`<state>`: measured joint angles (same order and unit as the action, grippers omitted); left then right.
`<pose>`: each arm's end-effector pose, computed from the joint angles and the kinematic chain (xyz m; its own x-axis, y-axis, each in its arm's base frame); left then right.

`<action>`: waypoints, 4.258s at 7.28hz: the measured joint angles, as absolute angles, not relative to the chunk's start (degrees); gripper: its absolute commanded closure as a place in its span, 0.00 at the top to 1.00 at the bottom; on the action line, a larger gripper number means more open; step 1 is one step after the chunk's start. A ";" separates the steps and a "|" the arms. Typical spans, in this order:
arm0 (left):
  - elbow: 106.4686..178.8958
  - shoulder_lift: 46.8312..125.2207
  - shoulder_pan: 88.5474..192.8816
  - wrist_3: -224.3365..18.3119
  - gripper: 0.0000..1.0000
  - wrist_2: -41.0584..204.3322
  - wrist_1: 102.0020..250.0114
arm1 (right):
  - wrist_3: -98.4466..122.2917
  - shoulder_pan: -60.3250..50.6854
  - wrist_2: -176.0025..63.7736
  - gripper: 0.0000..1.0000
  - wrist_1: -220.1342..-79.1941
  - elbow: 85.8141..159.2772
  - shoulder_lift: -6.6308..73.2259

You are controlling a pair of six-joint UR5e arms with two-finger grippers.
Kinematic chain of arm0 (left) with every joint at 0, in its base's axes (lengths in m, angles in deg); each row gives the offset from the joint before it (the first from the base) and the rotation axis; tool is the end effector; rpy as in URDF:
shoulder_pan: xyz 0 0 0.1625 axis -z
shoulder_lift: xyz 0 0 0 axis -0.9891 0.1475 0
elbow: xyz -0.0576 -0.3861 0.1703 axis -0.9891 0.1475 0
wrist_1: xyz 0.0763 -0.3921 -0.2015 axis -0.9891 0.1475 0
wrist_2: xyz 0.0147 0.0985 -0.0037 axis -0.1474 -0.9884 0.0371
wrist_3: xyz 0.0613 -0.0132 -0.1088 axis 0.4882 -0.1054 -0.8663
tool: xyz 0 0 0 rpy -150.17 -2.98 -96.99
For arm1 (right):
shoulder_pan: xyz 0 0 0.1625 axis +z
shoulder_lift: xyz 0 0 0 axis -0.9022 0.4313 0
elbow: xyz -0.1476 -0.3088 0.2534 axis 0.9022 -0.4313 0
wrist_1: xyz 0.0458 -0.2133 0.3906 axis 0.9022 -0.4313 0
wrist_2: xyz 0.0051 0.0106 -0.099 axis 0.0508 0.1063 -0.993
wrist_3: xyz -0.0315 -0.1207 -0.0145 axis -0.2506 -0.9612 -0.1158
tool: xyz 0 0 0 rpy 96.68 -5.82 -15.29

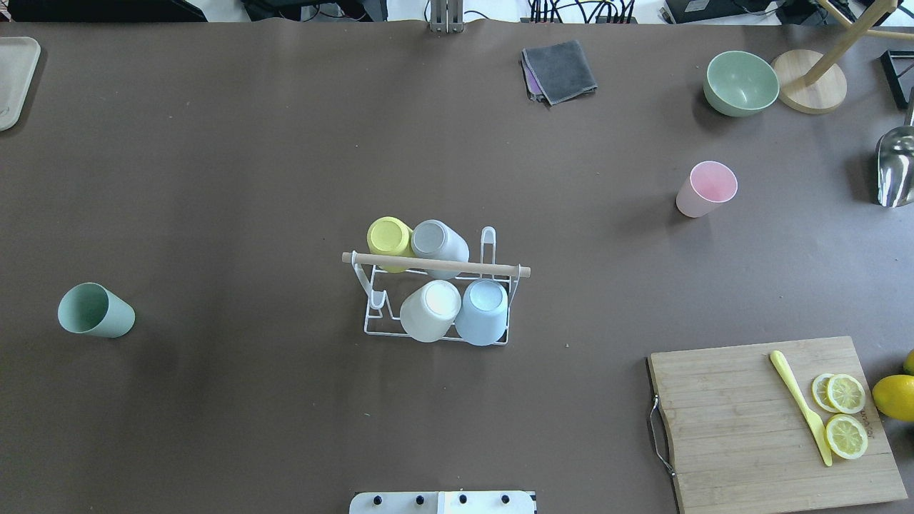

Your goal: Place cup on cup holder

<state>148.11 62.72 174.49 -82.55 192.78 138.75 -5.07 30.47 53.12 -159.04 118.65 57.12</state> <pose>-0.0732 -0.4812 0.6733 0.7307 -0.0364 -0.6817 -0.0218 0.9968 -0.0766 0.0914 -0.4911 0.7161 0.7374 0.0636 0.6724 -0.0794 0.9968 -0.0072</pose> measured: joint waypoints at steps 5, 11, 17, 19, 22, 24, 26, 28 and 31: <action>148.46 62.81 174.03 -82.79 0.98 193.37 138.62 | -3.67 28.51 52.22 1.00 -159.82 120.22 53.29; 155.20 67.41 161.58 -84.30 0.98 190.76 131.46 | -0.60 17.91 46.77 1.00 -170.19 120.00 42.90; 154.65 87.97 146.55 -83.89 0.98 181.04 106.03 | 5.40 12.22 49.88 1.00 -168.68 113.88 31.54; 149.68 91.12 143.81 -82.04 0.98 179.50 103.76 | 8.69 10.19 53.40 1.00 -168.66 111.17 25.98; 138.65 95.21 139.44 -73.81 0.98 179.82 103.34 | 10.47 4.49 54.47 1.00 -168.74 108.37 21.84; 134.35 97.28 135.51 -73.40 0.98 183.83 103.06 | 9.23 2.72 55.64 1.00 -168.78 101.51 16.71; 130.04 99.59 132.58 -73.55 0.98 186.31 102.76 | 3.48 1.92 55.99 1.00 -168.90 90.82 10.54; 126.78 101.56 130.58 -73.42 0.98 184.07 101.55 | -0.32 1.04 55.60 1.00 -169.34 84.34 7.06; 124.87 102.01 127.89 -73.05 0.98 178.76 101.02 | -2.40 -2.10 54.54 1.00 -172.32 77.54 2.24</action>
